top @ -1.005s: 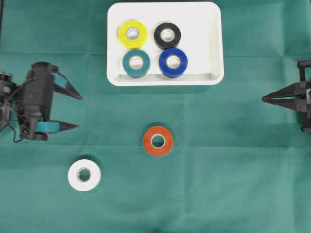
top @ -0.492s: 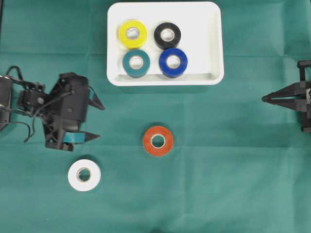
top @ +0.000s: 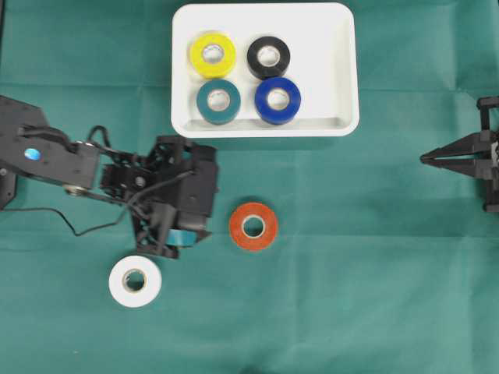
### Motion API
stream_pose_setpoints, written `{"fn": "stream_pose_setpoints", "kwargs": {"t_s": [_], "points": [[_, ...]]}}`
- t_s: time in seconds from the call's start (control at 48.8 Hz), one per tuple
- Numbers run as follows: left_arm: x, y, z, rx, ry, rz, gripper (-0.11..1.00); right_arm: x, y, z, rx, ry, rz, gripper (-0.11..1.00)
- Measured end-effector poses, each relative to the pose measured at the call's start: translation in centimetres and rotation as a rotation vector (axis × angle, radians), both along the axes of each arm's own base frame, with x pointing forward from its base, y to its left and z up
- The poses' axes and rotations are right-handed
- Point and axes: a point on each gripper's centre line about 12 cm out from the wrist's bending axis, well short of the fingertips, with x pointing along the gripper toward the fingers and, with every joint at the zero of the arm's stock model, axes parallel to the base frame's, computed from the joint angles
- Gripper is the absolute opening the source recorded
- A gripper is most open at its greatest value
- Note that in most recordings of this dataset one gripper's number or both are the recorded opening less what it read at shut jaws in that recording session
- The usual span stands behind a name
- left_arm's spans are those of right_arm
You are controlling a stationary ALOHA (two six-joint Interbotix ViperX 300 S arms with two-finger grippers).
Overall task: Put the tape into the white case with the left arm.
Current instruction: 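Reach the left gripper over the red tape roll, then lower and close the left gripper on the red roll's rim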
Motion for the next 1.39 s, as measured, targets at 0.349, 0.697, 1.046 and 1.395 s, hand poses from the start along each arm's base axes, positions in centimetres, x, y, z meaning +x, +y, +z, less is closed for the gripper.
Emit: {"fn": "stream_pose_setpoints", "kwargs": {"t_s": [0.349,0.697,1.046,1.395], "points": [[3.2,-0.5,-2.0,0.005,0.041,0.001,0.84,0.0,0.0,0.0,0.0,0.0,0.0,-0.09],[4.7,0.1,-2.9,0.008,0.056,0.02,0.84,0.0,0.0,0.0,0.0,0.0,0.0,-0.09],[6.2,0.0,-3.5,0.012,0.074,0.018,0.84,0.0,0.0,0.0,0.0,0.0,0.0,-0.09],[6.9,1.1,-4.8,0.016,0.108,0.044,0.84,0.0,0.0,0.0,0.0,0.0,0.0,-0.09]]}}
